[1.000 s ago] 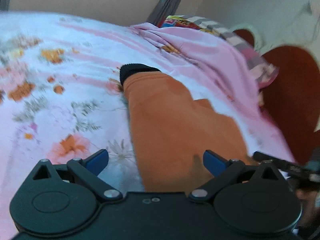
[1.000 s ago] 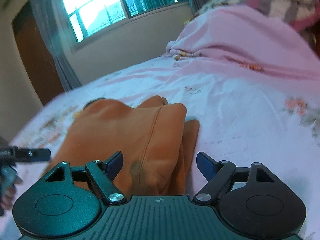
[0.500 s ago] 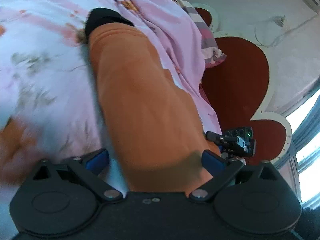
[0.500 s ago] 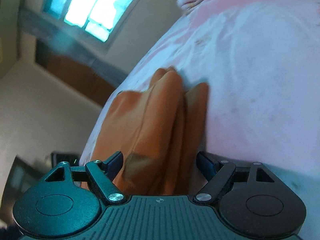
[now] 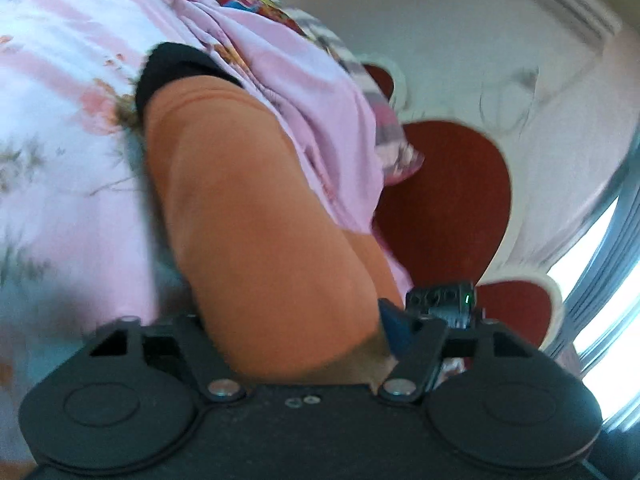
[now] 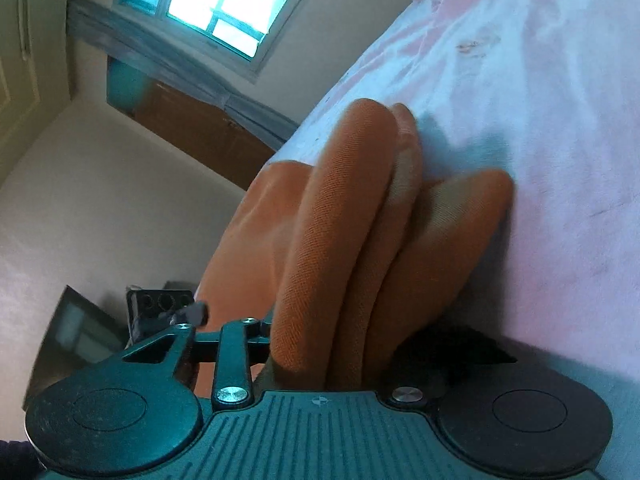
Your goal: Fold small clothes
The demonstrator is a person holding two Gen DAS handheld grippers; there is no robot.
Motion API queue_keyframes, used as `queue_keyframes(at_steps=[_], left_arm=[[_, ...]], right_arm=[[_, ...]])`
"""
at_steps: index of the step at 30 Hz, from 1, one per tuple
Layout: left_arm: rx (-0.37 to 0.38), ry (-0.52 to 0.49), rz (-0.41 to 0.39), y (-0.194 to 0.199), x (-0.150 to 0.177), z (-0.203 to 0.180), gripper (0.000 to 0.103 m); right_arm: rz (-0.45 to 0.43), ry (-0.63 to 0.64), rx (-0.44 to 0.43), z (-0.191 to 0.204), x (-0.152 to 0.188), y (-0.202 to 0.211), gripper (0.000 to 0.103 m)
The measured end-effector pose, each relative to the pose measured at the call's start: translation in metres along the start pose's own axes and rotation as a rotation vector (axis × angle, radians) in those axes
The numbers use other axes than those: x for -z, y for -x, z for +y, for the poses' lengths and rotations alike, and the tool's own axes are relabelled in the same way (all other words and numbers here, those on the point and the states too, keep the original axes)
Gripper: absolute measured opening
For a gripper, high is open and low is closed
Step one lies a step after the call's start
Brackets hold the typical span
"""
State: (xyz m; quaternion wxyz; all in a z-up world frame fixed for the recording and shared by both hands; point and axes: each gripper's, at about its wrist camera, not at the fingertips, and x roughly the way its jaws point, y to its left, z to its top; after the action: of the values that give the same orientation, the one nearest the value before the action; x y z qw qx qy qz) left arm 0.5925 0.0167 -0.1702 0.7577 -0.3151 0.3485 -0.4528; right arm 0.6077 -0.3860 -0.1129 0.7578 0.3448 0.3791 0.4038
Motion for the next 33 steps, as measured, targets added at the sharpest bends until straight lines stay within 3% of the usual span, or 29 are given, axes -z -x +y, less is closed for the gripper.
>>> queue_keyframes(at_steps=[4,10,15,20,25,33], left_arm=[[0.025,-0.036,-0.022,0.018,0.009,-0.031,0.057],[0.090,-0.099,-0.066,0.097,0.032,-0.103,0.057],[0.077,-0.191,-0.078,0.164,0.050,-0.162,0.057],[0.030,-0.245,-0.076,0.203,0.042,-0.192,0.057],[-0.033,-0.232,-0.060,0.218,0.036,-0.176,0.057],[-0.099,-0.078,-0.026,0.191,0.029,-0.072,0.057]], right_arm=[[-0.038,0.039,-0.039,0.043,0.010,0.009,0.032],[-0.039,0.151,-0.108,0.142,0.042,0.039,0.032],[-0.021,0.238,-0.145,0.224,0.088,0.044,0.032],[-0.035,0.218,-0.201,0.260,0.107,0.020,0.032],[-0.028,0.145,-0.212,0.243,0.111,-0.020,0.032],[0.017,-0.067,-0.114,0.142,0.091,-0.071,0.032]])
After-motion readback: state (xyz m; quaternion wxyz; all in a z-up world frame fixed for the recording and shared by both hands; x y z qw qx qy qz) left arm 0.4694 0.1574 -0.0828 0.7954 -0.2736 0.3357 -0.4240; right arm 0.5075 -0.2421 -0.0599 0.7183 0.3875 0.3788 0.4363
